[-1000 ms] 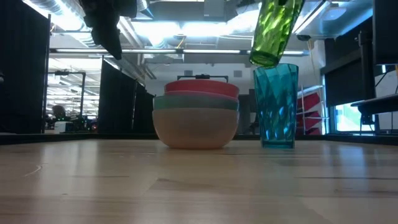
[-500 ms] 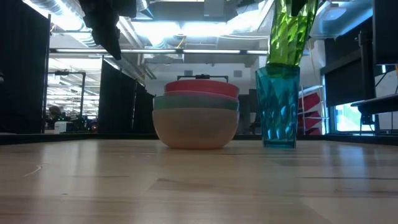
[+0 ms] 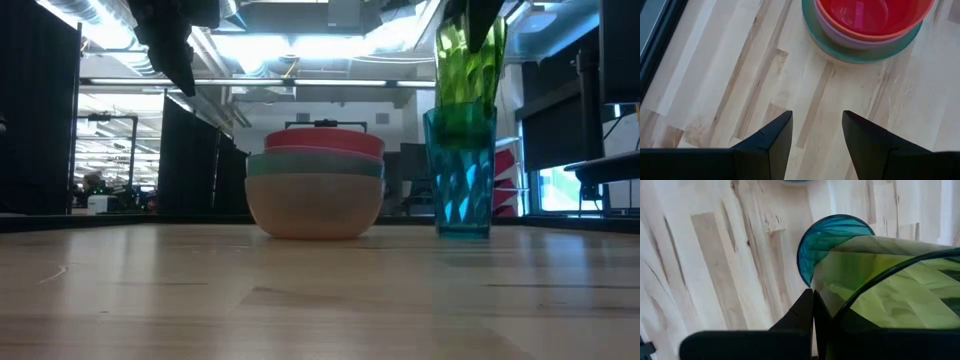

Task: Nest bowls inside each other
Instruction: Stack the green cup on top of the blue cup

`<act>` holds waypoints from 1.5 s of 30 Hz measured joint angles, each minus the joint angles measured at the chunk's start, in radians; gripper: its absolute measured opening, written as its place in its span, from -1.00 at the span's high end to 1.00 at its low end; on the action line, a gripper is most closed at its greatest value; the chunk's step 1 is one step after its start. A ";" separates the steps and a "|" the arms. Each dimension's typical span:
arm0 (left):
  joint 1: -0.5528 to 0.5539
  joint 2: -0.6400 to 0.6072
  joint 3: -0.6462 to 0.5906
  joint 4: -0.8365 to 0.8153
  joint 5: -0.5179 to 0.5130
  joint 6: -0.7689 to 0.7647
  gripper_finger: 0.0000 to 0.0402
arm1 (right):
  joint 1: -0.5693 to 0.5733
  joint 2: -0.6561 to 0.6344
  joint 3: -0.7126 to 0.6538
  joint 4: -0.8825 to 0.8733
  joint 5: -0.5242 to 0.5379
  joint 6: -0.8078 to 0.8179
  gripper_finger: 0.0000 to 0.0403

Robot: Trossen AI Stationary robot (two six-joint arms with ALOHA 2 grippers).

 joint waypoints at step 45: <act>0.000 0.000 0.000 0.000 0.000 0.019 0.21 | -0.019 0.134 0.028 0.077 -0.148 -0.140 0.72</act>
